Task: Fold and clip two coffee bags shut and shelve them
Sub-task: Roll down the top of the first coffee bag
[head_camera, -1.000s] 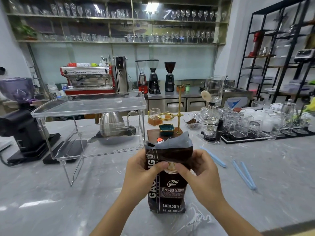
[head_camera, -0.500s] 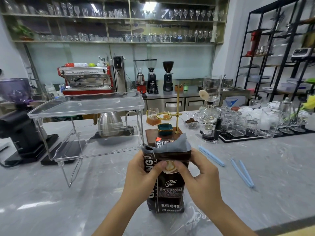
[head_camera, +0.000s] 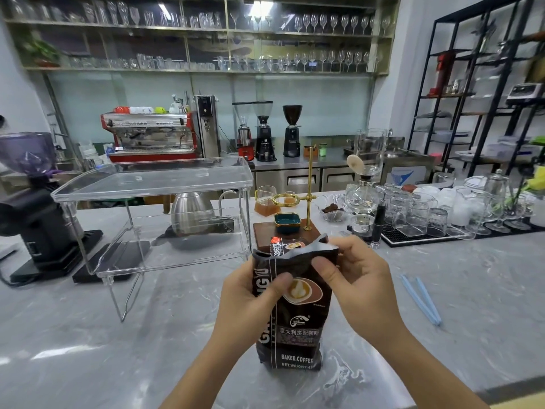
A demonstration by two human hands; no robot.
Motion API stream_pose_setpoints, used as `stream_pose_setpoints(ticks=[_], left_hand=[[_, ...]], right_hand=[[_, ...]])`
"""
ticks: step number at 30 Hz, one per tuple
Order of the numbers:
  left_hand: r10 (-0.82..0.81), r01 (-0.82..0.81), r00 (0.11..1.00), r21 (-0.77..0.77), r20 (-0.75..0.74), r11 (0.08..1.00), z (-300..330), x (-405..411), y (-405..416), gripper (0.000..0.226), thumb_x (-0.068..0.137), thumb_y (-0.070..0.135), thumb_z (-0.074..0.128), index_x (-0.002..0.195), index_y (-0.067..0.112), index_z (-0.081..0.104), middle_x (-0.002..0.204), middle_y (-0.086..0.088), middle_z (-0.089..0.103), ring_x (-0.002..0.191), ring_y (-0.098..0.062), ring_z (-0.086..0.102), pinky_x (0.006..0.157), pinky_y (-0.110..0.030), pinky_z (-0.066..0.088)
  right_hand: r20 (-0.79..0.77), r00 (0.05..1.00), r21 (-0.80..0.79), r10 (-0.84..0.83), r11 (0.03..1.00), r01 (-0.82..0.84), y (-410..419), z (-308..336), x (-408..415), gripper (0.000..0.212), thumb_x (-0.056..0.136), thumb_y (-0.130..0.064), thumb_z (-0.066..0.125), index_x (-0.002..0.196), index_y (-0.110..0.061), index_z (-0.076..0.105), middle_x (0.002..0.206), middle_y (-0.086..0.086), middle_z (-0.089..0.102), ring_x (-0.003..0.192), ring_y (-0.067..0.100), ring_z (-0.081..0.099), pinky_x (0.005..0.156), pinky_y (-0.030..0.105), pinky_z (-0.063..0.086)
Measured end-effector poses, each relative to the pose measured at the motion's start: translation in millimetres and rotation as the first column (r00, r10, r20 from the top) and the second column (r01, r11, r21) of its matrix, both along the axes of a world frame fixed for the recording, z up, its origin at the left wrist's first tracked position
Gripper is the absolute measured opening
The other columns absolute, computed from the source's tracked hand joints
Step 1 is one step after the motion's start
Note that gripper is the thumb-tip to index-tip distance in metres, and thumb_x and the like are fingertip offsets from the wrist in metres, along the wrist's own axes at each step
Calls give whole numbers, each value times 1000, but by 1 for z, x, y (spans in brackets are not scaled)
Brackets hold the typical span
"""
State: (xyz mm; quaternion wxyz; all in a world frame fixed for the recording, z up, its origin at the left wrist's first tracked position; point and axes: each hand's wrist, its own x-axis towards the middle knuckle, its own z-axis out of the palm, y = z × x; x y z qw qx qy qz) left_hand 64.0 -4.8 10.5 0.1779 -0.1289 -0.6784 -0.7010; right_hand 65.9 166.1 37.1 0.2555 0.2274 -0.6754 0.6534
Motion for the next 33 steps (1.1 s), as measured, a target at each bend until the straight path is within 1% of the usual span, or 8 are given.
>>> stream_pose_setpoints(ticks=[3, 6, 10, 13, 15, 23, 27, 33], left_hand=[[0, 2, 1000, 64, -30, 998, 7, 1, -2, 14, 86, -2, 69, 94, 9, 73, 85, -5, 81, 77, -18, 78, 64, -27, 60], [-3, 6, 999, 74, -42, 997, 13, -2, -3, 16, 84, -7, 70, 95, 3, 72, 85, -7, 81, 76, -18, 77, 64, -26, 60], [-23, 23, 999, -12, -30, 1000, 12, -8, -6, 20, 84, -8, 70, 102, 0, 73, 94, -14, 80, 86, -30, 78, 74, -41, 63], [12, -12, 1000, -37, 1, 999, 11, -10, -6, 23, 84, -11, 70, 95, 8, 76, 89, -10, 81, 82, -27, 78, 72, -40, 62], [42, -41, 999, -50, 13, 998, 12, -10, -4, 27, 83, -11, 70, 92, 14, 76, 87, -6, 82, 80, -22, 78, 70, -36, 62], [189, -188, 980, -18, 58, 982, 4, -10, 15, 11, 93, 9, 66, 98, 18, 71, 89, -3, 79, 83, -19, 76, 75, -44, 63], [165, -164, 983, -28, 74, 986, 0, -5, 13, 13, 96, 16, 62, 91, 16, 74, 84, -8, 79, 81, -27, 76, 74, -51, 62], [250, -250, 968, 93, 10, 964, 20, -7, 16, 15, 99, 14, 58, 89, 16, 70, 82, -3, 78, 77, -17, 76, 63, -27, 61]], right_hand=[[108, 992, -105, 73, 993, -61, 1, 0, -1, 38, 75, -15, 76, 102, -21, 50, 86, 14, 73, 78, 23, 73, 70, 32, 59], [238, 962, -19, 136, 991, -136, 6, -3, -5, 38, 80, 1, 73, 110, -19, 60, 96, 5, 79, 89, 19, 76, 76, 31, 60], [290, 951, 27, 104, 993, -117, 6, -13, -7, 32, 83, 7, 69, 94, -22, 74, 89, -4, 81, 83, 13, 77, 73, 23, 59], [287, 954, -25, 86, 996, -82, 0, -14, -6, 33, 83, 12, 67, 89, -20, 74, 80, -8, 80, 73, 7, 76, 65, 17, 56], [292, 954, -53, 67, 997, -53, -3, -17, -7, 31, 83, 10, 66, 89, -19, 74, 79, -6, 80, 71, 8, 76, 64, 17, 56], [346, 938, -175, 24, 984, 39, -23, -26, -15, 20, 95, -4, 58, 100, -18, 71, 90, -2, 80, 82, 13, 76, 67, 21, 58], [376, 925, -150, 63, 989, -6, -21, -24, -17, 21, 97, -6, 56, 102, -22, 71, 94, -2, 80, 86, 13, 76, 71, 23, 57], [271, 962, -75, 31, 997, -11, -30, 5, -26, 18, 96, -10, 59, 95, -23, 71, 92, 1, 79, 87, 20, 76, 77, 34, 61]])
